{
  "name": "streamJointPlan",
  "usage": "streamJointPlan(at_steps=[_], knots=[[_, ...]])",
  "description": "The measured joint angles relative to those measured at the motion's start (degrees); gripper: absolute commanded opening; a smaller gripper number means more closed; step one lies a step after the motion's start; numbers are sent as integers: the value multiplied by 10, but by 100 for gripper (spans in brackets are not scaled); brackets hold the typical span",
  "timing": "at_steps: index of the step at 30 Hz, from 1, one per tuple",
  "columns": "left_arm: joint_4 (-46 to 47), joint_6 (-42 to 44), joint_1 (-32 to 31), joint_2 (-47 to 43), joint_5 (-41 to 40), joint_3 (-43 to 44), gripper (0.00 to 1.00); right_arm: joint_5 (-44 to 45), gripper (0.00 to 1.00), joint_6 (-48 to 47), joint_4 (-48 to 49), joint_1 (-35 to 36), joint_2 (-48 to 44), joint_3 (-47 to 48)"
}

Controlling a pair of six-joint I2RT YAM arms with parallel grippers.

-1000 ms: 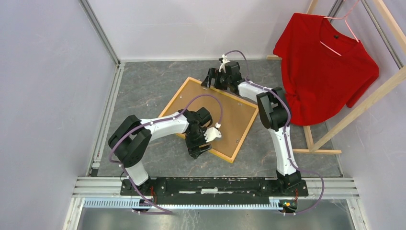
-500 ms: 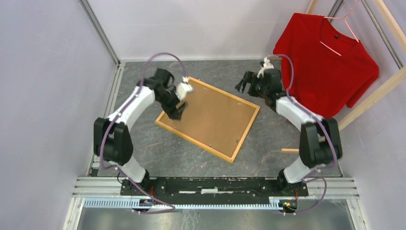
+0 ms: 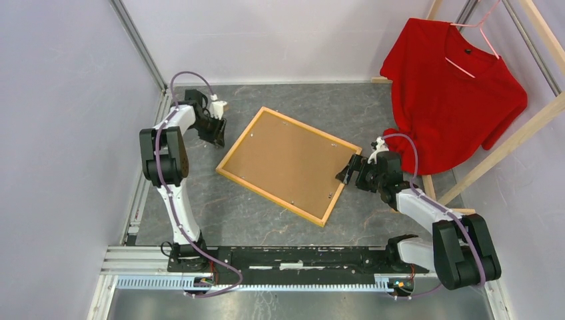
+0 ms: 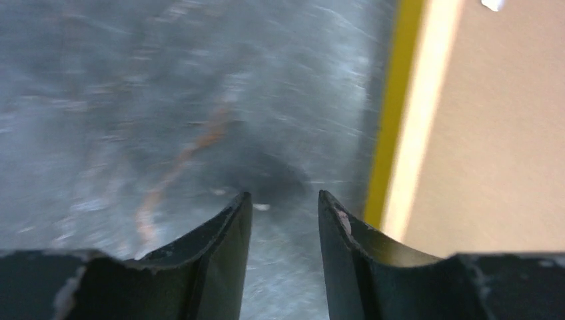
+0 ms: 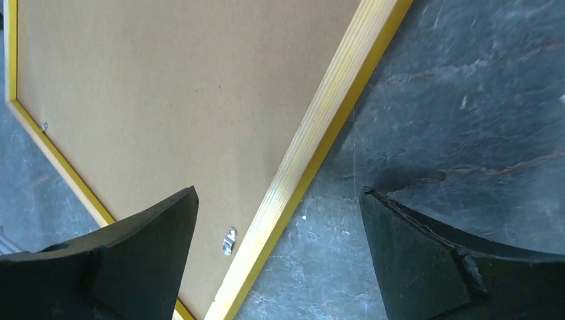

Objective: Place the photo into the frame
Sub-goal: Adjust the photo frame at the center of the board.

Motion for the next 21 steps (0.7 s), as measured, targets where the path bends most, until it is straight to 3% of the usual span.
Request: streamJointPlan(at_steps=[9,15,21], knots=[[-9,52,-35,-48,74,-99,45,-45,98,19,56,-11,66,9],[-19,124,-54,-99,74,-174,45,-20,98,3,53,-23,126,65],[-66,182,-97,-177,65,-278,51,25,98,-20,34,-25,131,80]])
